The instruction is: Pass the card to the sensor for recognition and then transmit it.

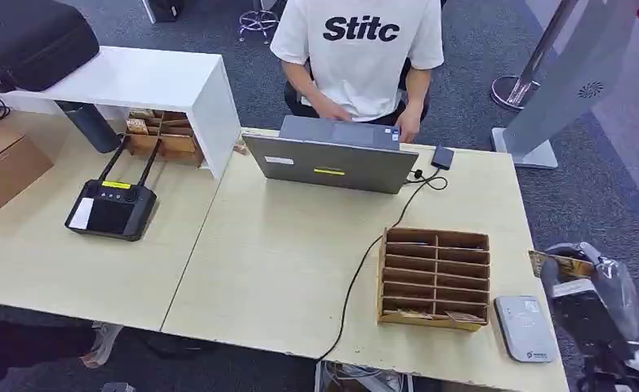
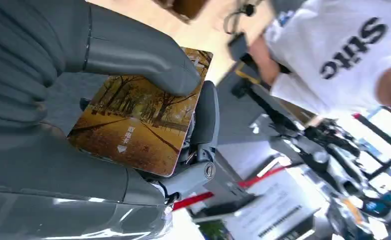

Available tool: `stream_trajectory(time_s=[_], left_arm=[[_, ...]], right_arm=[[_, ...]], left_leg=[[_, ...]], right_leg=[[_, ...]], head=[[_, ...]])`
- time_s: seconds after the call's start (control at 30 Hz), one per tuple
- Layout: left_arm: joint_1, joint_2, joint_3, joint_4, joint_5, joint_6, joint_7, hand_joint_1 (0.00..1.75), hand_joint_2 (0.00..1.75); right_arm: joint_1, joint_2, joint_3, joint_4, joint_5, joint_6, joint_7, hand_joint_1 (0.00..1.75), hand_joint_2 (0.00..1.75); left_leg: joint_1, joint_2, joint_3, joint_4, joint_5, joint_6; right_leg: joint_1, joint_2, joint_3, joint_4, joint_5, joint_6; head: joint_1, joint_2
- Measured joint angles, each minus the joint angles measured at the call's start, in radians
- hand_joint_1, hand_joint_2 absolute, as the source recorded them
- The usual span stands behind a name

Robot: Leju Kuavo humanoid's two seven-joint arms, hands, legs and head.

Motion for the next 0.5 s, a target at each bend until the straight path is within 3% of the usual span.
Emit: stream_trajectory(time_s=[0.13, 0.27, 0.5], left_arm=[[-0.037, -0.013, 0.039, -0.003, -0.042, -0.057, -0.046, 0.0, 1.75], [-0.106, -0.009, 0.082, 0.048, -0.117, -0.087, -0.077, 0.0, 1.75], [-0.203, 0.067, 0.146, 0.267, -0.229, -0.062, -0.129, 0.0, 1.75]], right_arm=[[-0.132, -0.002, 0.059, 0.005, -0.011, 0.023, -0.005, 1.75, 1.75], [-0.372, -0.002, 0.16, 0.118, -0.04, 0.095, 0.02, 1.75, 1.75], [-0.764, 0.019, 0.352, 0.396, -0.064, 0.165, 0.085, 1.75, 1.75]], left_leg=[[0.0, 0.003, 0.0, 0.0, 0.0, 0.0], [0.0, 0.004, 0.001, 0.0, 0.003, 0.001], [0.0, 0.002, -0.001, 0.0, 0.007, -0.001]], right_leg=[[0.0, 0.003, 0.001, 0.0, 0.002, 0.001], [0.0, 0.004, 0.0, 0.001, 0.005, 0.0], [0.0, 0.003, -0.002, 0.002, 0.006, 0.0]], head=[[0.0, 0.0], [0.0, 0.0], [0.0, 0.0]])
